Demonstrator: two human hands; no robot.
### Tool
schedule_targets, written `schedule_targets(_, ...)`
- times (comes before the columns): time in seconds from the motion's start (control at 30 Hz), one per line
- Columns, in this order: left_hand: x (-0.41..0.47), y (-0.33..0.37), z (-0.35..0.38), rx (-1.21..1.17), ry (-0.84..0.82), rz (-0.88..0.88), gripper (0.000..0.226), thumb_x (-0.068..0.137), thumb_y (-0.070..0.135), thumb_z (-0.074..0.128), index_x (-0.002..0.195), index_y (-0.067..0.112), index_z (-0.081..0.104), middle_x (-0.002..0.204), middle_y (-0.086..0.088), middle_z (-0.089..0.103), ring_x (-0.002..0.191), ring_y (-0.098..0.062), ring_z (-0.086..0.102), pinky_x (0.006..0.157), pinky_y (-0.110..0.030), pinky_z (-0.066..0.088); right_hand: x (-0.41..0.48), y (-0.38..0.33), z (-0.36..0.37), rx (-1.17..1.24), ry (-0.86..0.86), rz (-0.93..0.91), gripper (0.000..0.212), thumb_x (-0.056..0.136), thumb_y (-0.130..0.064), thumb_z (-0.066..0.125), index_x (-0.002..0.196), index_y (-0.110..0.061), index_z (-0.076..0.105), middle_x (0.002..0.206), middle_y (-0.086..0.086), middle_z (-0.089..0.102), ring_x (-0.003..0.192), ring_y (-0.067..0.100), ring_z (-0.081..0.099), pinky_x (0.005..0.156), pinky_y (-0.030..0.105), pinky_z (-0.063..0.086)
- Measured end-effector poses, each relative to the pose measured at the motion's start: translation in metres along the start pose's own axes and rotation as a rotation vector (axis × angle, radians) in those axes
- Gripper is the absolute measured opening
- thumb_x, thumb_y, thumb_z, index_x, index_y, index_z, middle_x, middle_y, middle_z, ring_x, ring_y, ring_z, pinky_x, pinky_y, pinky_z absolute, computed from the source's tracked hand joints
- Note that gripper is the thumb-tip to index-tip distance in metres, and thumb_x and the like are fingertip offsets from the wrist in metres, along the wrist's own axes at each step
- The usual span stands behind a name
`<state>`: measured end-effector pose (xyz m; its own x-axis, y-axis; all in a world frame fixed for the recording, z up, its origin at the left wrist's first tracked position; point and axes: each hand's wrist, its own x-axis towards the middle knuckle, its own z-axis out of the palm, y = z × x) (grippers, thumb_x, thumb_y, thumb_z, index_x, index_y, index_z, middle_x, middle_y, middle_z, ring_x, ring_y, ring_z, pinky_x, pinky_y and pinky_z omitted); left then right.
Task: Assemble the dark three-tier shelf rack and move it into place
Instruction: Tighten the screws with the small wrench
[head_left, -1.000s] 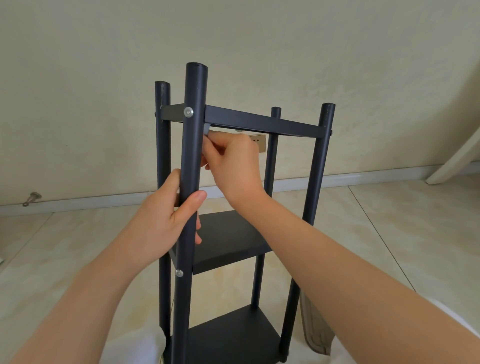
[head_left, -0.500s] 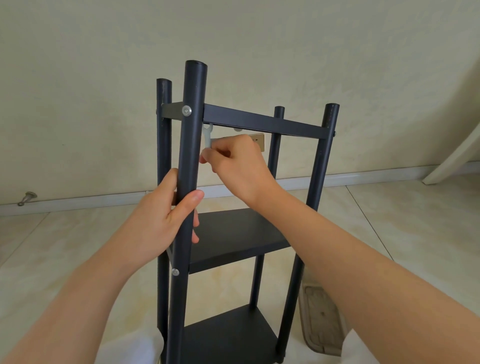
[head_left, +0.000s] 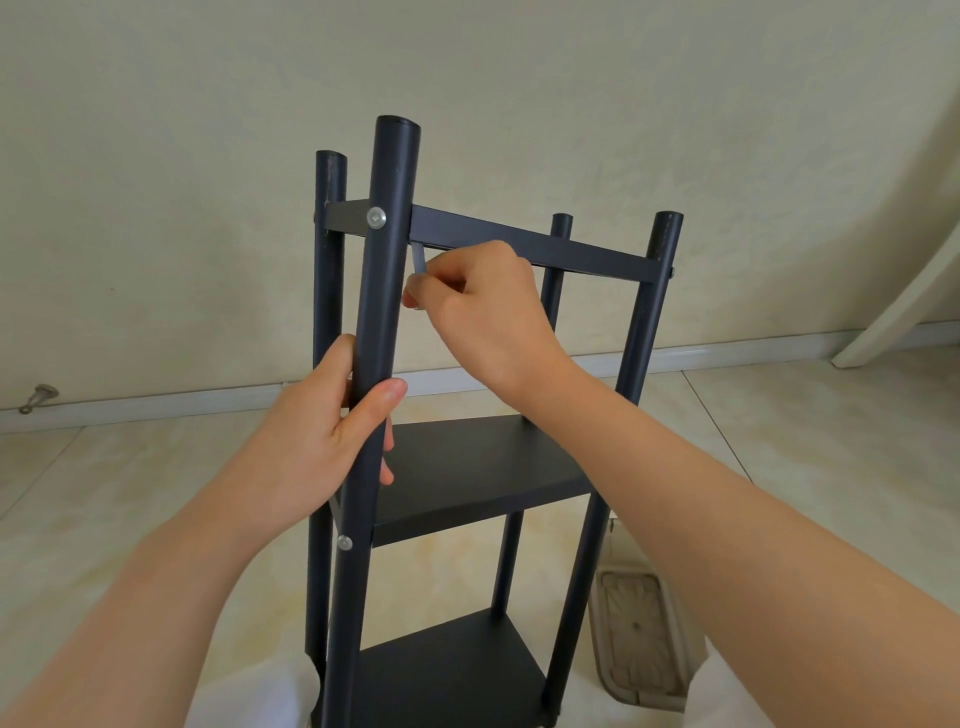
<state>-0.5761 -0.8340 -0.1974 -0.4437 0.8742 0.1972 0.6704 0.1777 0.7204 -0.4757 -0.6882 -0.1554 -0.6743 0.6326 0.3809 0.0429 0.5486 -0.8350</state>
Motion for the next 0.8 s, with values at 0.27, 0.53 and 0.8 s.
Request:
schedule_targets(0.27,-0.001,0.001,0.0,-0.034,0.016,0.003,0.033,0.085,0.064,0.042,0.101,0.035,0.043,0.079,0.001,0.071,0.06,-0.021,0.073,0.053,-0.025,0.056,0.001,0.002,0.006,0.02,0.061,-0.036,0.032,0.095,-0.009,0.052,0.074,0.005,0.072,0.065,0.009,0.07,0.05,0.014,0.051,0.061,0.026,0.049)
schedule_targets(0.53,-0.001,-0.002,-0.004,-0.066,-0.019,0.018,0.026,0.083,0.064,0.044,0.102,0.047,0.044,0.081,0.001,0.07,0.062,-0.024,0.074,0.055,-0.028,0.059,0.004,0.012,0.028,0.103,0.12,-0.097,0.033,0.101,-0.009,0.051,0.079,0.005,0.071,0.066,0.008,0.068,0.05,0.007,0.061,0.058,0.022,0.055)
schedule_targets(0.8,0.002,-0.006,-0.008,-0.097,-0.023,0.016,0.02,0.086,0.059,0.046,0.1,0.046,0.047,0.078,-0.002,0.07,0.061,-0.026,0.074,0.054,-0.026,0.058,0.01,0.014,0.05,0.113,0.289,-0.17,0.037,0.099,-0.005,0.055,0.064,0.004,0.062,0.056,0.008,0.06,0.046,0.001,0.047,0.054,0.007,0.041)
